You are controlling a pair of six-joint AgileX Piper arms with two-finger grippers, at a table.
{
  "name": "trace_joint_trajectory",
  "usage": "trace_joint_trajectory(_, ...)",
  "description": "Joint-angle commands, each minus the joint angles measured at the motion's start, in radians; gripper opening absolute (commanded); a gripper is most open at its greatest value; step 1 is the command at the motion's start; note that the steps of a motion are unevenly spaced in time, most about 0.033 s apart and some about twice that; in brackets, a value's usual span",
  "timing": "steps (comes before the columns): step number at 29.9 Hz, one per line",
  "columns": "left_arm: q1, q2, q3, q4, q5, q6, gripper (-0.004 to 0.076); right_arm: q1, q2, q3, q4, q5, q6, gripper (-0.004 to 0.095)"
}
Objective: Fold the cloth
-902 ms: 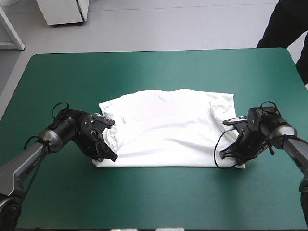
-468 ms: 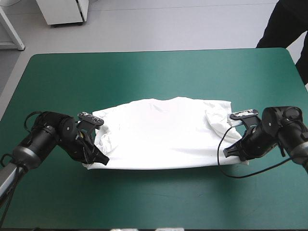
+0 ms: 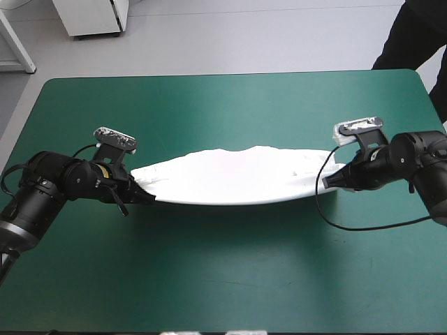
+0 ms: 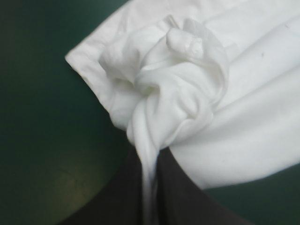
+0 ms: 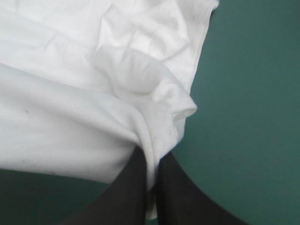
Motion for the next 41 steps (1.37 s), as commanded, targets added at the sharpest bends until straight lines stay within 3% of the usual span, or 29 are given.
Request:
trace_joint_trajectory(1, -0.002, -0.006, -0.034, 0.096, -0.144, -0.062, -0.0009, -0.006, 0.044, -0.091, -0.039, -0.107, 0.004, -0.0017)
trace_joint_trajectory(11, -0.002, 0.196, -0.035, 0.221, -0.357, -0.124, -0.0009, -0.006, 0.298, -0.256, -0.085, -0.244, 0.027, -0.0017)
trace_joint_trajectory(18, 0.0, 0.378, -0.131, 0.237, -0.368, -0.124, -0.0009, -0.006, 0.471, -0.306, -0.079, -0.25, 0.025, -0.0017)
trace_joint_trajectory(27, 0.0, 0.487, -0.234, 0.243, -0.349, -0.117, -0.0009, -0.006, 0.528, -0.31, -0.081, -0.261, -0.002, -0.0006)
trace_joint_trajectory(31, 0.0, 0.495, -0.234, 0.243, -0.303, -0.117, -0.0002, -0.006, 0.528, -0.315, -0.079, -0.252, -0.025, 0.0139)
trace_joint_trajectory(33, 0.0, 0.489, -0.234, 0.243, -0.276, -0.115, 0.0029, -0.006, 0.526, -0.338, -0.079, -0.225, -0.025, 0.0289)
trace_joint_trajectory(37, 0.0, 0.475, -0.265, 0.241, -0.184, -0.091, 0.018, -0.006, 0.515, -0.407, -0.079, -0.169, -0.023, 0.0563)
trace_joint_trajectory(41, 0.0, 0.442, -0.311, 0.241, -0.102, -0.079, 0.0321, -0.01, 0.464, -0.43, -0.081, -0.153, -0.023, 0.059)
